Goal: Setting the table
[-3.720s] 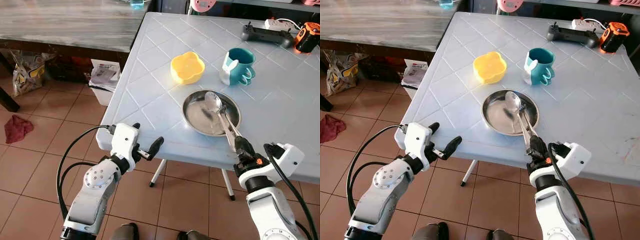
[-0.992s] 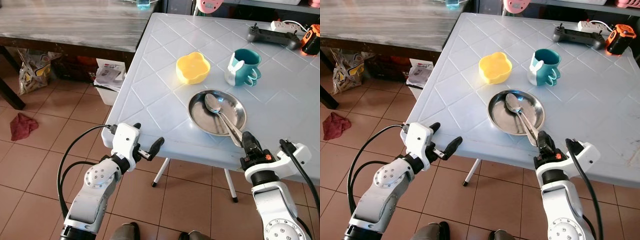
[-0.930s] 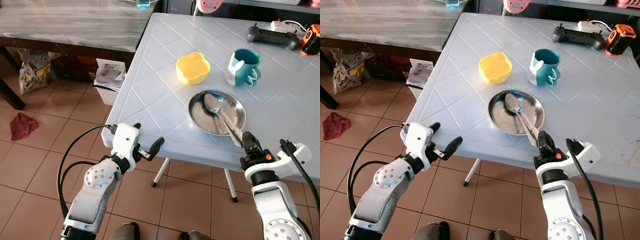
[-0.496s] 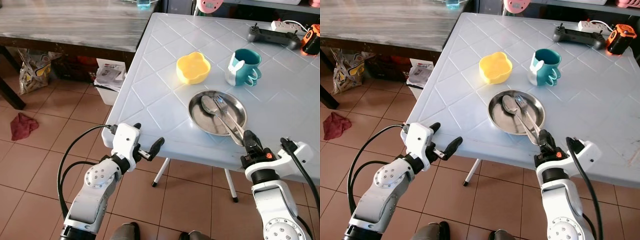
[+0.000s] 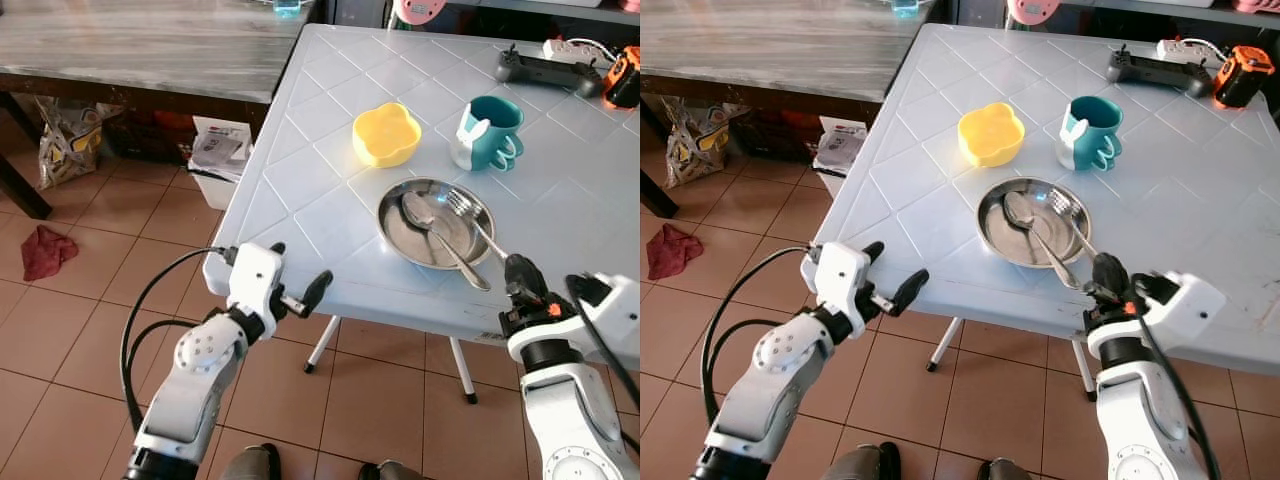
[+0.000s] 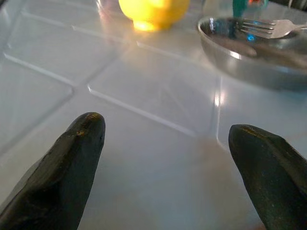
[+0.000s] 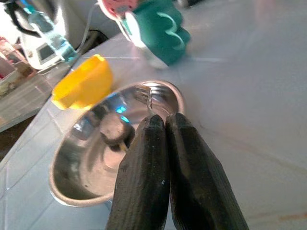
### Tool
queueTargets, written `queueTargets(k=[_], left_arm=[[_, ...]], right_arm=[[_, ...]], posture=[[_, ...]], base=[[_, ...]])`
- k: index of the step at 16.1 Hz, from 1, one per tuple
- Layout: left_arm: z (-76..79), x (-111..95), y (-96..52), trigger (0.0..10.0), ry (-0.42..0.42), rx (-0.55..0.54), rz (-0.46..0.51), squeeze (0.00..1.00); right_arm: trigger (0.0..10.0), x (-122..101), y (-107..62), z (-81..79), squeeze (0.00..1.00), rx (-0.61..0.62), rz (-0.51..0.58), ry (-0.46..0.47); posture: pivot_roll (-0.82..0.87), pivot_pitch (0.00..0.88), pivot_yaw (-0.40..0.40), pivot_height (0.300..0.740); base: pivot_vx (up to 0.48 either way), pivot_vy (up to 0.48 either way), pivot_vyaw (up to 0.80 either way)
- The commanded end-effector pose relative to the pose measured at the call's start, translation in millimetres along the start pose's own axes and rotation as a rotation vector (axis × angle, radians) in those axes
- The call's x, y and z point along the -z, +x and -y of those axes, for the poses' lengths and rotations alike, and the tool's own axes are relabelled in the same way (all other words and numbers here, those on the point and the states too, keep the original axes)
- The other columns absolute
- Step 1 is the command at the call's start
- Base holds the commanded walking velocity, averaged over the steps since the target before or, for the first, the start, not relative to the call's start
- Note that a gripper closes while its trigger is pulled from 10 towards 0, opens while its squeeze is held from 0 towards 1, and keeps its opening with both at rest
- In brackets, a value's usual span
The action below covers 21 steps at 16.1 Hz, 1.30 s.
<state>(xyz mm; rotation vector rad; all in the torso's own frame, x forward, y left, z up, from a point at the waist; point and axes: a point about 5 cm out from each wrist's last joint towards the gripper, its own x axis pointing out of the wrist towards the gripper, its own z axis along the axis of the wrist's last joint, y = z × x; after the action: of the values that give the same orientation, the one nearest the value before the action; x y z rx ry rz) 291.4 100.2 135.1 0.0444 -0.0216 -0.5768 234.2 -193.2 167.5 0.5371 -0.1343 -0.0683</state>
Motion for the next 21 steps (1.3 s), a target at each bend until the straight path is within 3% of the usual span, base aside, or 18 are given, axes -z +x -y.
queueTargets(k=[1, 2, 7, 9, 11, 15, 21], left_arm=[[-2.2, 0.5, 0.8, 10.0, 0.004, -0.019, 0.005, 0.0], [-2.3, -0.2, 1.4, 10.0, 0.005, -0.022, 0.009, 0.0], [-12.0, -25.0, 5.5, 10.0, 0.065, -0.147, 0.146, 0.0], [-17.0, -32.7, 5.6, 10.0, 0.072, -0.197, 0.18, 0.0], [-10.3, -48.1, 5.3, 10.0, 0.14, -0.162, 0.252, 0.0], [-10.1, -37.0, 7.4, 10.0, 0.076, -0.211, 0.218, 0.0], [-12.0, -29.2, 15.9, 10.0, 0.055, -0.236, 0.184, 0.0]], right_arm=[[0.0, -6.2, -2.7, -4.6, 0.0, -0.023, 0.028, -0.05], [0.0, -6.9, -2.8, -5.9, 0.0, -0.028, 0.031, -0.067], [0.0, -20.5, -6.0, -20.8, 0.0, -0.052, 0.128, -0.421], [0.0, -25.3, -8.5, -21.8, 0.0, -0.039, 0.161, -0.505], [0.0, -33.5, -13.3, -24.0, 0.0, -0.022, 0.214, -0.591], [0.0, -38.7, -14.5, -30.4, 0.0, -0.01, 0.268, -0.681], [0.0, -34.0, -0.1, -48.2, 0.0, -0.09, 0.289, -0.651]], posture=[[0.04, 0.18, -0.008, 0.714], [0.04, 0.179, -0.008, 0.714], [0.03, 0.162, -0.024, 0.714], [0.03, 0.157, -0.028, 0.714], [0.03, 0.148, -0.034, 0.714], [0.01, 0.134, -0.037, 0.714], [0.0, 0.129, -0.025, 0.714]], base=[[0.0, 0.0, 0.0], [0.0, 0.0, 0.0], [0.0, 0.0, 0.0], [0.0, 0.0, 0.0], [0.0, 0.0, 0.0], [0.0, 0.0, 0.0], [0.0, 0.0, 0.0]])
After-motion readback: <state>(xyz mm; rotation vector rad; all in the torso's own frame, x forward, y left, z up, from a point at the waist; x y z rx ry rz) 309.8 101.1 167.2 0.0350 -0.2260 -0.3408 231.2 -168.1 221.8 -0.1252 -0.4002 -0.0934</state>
